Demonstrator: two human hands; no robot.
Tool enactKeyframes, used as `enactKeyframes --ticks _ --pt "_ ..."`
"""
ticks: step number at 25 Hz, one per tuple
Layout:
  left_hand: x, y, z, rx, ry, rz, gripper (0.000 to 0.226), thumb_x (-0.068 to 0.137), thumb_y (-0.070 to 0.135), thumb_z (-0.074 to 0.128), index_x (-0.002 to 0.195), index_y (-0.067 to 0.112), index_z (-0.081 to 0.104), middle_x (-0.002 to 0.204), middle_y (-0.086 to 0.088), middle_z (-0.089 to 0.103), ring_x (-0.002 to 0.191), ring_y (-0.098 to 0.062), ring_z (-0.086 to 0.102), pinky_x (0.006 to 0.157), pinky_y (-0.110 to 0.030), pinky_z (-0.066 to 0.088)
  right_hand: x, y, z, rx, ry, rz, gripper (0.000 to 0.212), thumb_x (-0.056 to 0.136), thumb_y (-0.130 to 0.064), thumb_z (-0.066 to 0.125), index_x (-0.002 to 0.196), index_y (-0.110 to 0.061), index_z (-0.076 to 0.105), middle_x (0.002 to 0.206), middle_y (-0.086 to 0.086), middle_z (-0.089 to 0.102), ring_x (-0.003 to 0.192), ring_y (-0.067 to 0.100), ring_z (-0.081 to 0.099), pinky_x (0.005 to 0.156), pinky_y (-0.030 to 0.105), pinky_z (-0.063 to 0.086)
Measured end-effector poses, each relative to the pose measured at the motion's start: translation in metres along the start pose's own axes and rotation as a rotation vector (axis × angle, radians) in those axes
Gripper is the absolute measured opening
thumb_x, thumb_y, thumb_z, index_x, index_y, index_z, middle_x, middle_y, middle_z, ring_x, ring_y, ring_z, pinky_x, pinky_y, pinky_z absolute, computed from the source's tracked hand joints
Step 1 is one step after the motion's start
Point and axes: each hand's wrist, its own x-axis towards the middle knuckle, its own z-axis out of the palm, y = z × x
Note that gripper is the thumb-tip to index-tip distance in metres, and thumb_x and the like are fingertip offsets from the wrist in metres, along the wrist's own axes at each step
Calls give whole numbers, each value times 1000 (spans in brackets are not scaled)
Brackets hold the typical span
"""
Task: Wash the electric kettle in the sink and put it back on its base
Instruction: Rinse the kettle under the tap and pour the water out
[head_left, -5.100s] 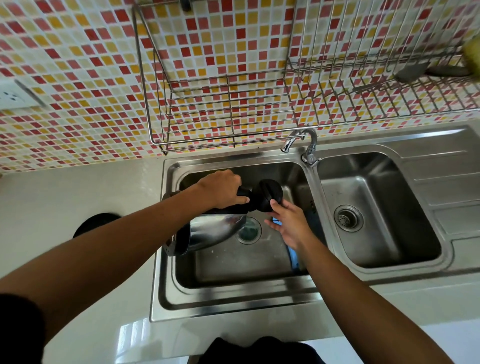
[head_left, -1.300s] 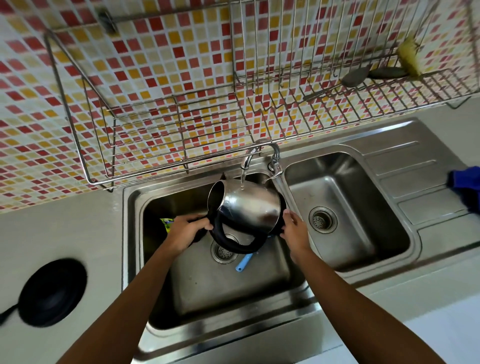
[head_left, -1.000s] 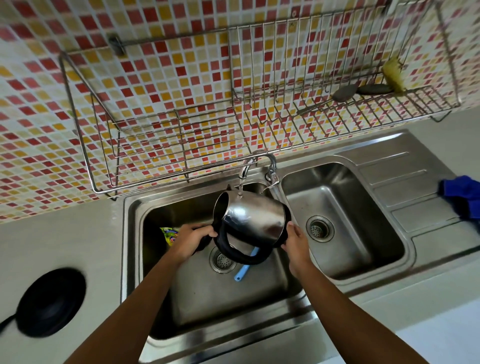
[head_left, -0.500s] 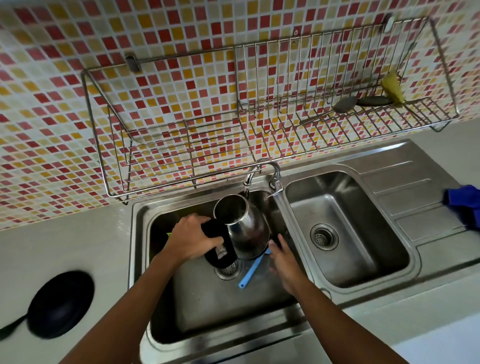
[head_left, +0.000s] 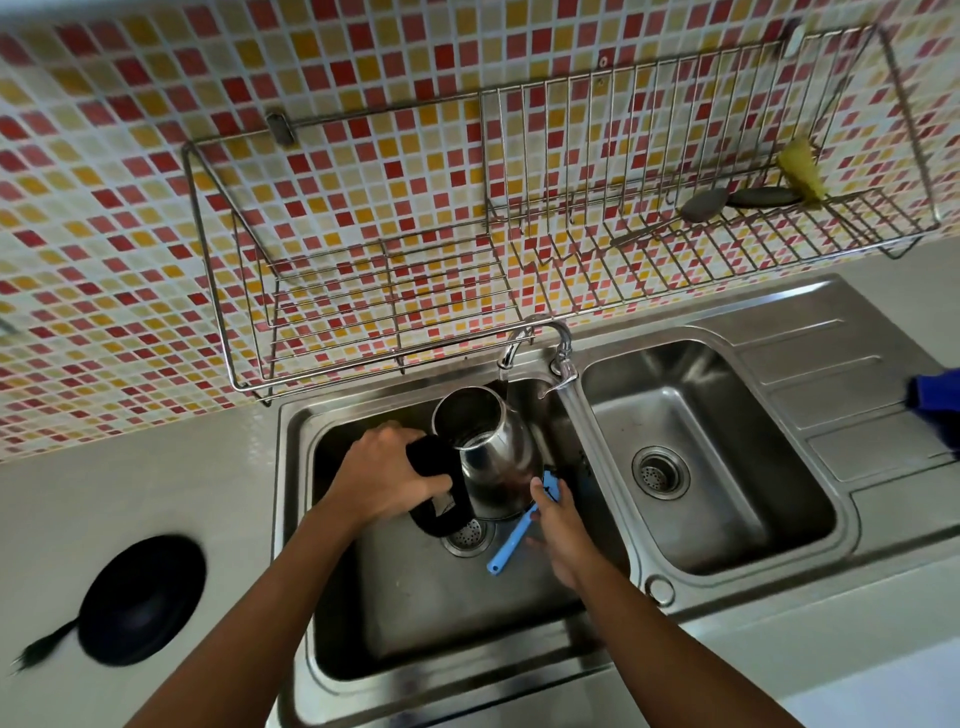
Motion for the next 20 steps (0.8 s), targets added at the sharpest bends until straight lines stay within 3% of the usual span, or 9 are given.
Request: enactKeyframes --ticks 5,9,12,17,20 --pt "13 13 -4 -90 -47 3 25 60 45 72 75 25 73 69 8 67 68 -7 62 63 -30 50 -4 2 -22 180 -60 22 45 92 -48 58 132 -35 41 129 1 59 117 22 58 97 51 50" --pt "28 23 -3 -117 -92 55 27 53 46 68 68 24 71 60 10 64 61 -6 60 57 -25 44 0 -2 -33 249 -63 -28 74 80 -58 68 143 -28 41 132 7 61 121 25 59 88 49 55" --pt "46 16 -11 -146 -80 -58 25 52 44 71 68 24 73 64 6 69 67 -12 65 56 -27 45 10 -16 -22 247 -73 -9 92 64 -63 79 140 -27 44 133 8 61 121 28 58 83 51 57" --pt "38 23 -1 -167 -117 -44 16 58 36 77 69 24 75 63 6 69 64 -9 64 58 -32 49 -1 -9 -40 245 -71 -24 67 77 -53 70 133 -24 49 128 6 64 114 27 62 90 48 55" --pt "49 32 5 -234 -84 -90 17 58 39 76 63 23 73 62 4 69 65 -16 67 60 -39 51 11 -39 -39 244 13 -67 68 70 -58 74 127 -27 51 128 5 63 114 28 62 91 51 53"
